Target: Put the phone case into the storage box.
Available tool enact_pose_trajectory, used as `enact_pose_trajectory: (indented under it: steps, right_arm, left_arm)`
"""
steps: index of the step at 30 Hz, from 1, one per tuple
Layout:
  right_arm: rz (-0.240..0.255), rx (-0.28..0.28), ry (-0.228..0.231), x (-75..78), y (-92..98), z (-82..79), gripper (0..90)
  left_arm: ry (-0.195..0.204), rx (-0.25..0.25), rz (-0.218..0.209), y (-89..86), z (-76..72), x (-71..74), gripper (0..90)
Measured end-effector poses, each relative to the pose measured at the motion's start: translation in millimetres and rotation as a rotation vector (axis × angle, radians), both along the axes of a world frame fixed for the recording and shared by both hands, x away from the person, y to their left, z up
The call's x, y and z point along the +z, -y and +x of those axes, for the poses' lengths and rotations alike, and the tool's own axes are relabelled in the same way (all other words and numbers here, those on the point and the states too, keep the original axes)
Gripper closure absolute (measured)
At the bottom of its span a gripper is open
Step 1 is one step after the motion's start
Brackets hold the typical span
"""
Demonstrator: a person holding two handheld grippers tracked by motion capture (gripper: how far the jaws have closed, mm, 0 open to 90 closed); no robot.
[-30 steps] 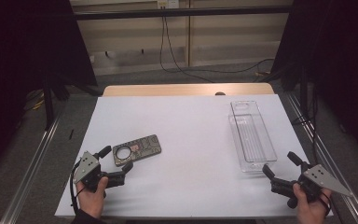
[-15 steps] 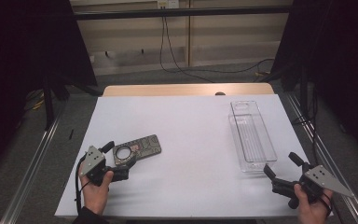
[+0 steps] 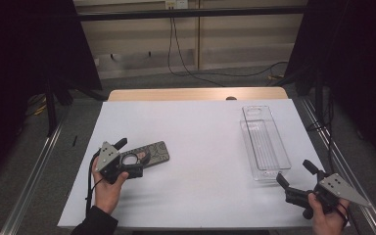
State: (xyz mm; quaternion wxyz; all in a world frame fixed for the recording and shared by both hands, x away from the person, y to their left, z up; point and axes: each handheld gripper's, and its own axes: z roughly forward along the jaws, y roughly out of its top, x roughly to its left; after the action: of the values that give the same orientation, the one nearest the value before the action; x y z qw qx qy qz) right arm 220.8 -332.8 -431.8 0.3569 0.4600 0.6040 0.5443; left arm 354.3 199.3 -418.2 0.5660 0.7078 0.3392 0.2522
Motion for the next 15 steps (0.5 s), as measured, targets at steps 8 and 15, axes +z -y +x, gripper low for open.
enact_pose_trajectory:
  steps: [8,15]
  right_arm:
    - [-0.001,-0.001,-0.001,-0.2,0.0,0.1,0.0]
    - [0.002,-0.008,-0.001,-0.3,0.2,-0.1,0.0]
  left_arm:
    - [0.02,-0.022,0.033,10.0,10.6,6.4,4.2]
    - [0.03,-0.001,0.026,15.8,26.6,17.8,4.7]
